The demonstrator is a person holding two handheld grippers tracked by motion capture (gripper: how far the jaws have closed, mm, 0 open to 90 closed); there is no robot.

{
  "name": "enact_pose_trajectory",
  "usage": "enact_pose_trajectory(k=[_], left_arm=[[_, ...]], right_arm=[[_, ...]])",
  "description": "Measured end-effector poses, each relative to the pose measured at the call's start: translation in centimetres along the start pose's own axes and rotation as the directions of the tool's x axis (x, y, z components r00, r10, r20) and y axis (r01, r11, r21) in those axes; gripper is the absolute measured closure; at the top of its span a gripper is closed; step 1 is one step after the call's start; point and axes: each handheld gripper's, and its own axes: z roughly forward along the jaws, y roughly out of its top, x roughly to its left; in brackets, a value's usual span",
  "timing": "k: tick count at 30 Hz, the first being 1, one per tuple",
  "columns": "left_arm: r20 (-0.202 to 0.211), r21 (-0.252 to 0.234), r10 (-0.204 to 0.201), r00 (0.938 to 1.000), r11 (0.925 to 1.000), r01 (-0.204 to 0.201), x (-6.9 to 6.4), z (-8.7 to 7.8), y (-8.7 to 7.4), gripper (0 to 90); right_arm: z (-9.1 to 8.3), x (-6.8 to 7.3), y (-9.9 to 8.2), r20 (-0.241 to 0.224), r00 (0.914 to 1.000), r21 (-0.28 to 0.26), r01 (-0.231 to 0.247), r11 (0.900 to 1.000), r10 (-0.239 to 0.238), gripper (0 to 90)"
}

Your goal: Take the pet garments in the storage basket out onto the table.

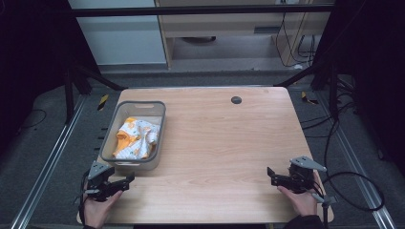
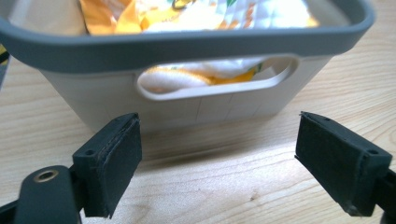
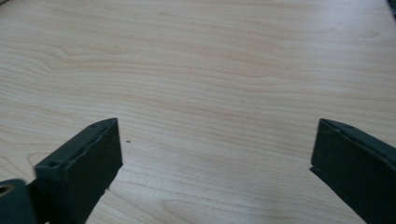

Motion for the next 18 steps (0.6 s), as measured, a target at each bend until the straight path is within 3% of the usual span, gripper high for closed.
enact_pose_trajectory(k=[8, 18], left_arm=[[0.005, -0.043, -0.03, 0.9995, 0.9986, 0.03, 0.2, -1.2, 0.5, 15.6], [0.021, -0.07, -0.009, 0.9997, 0.9975, 0.01, -0.3, -2.0, 1.2, 16.5]], right_arm=[[-0.5, 0.3, 0.0, 0.015, 0.9998, -0.015, 0.015, 0.9998, -0.014, 9.7], [-0.1, 0.7, -0.2, -0.017, 0.999, 0.011, 0.042, 0.999, -0.042, 14.0]])
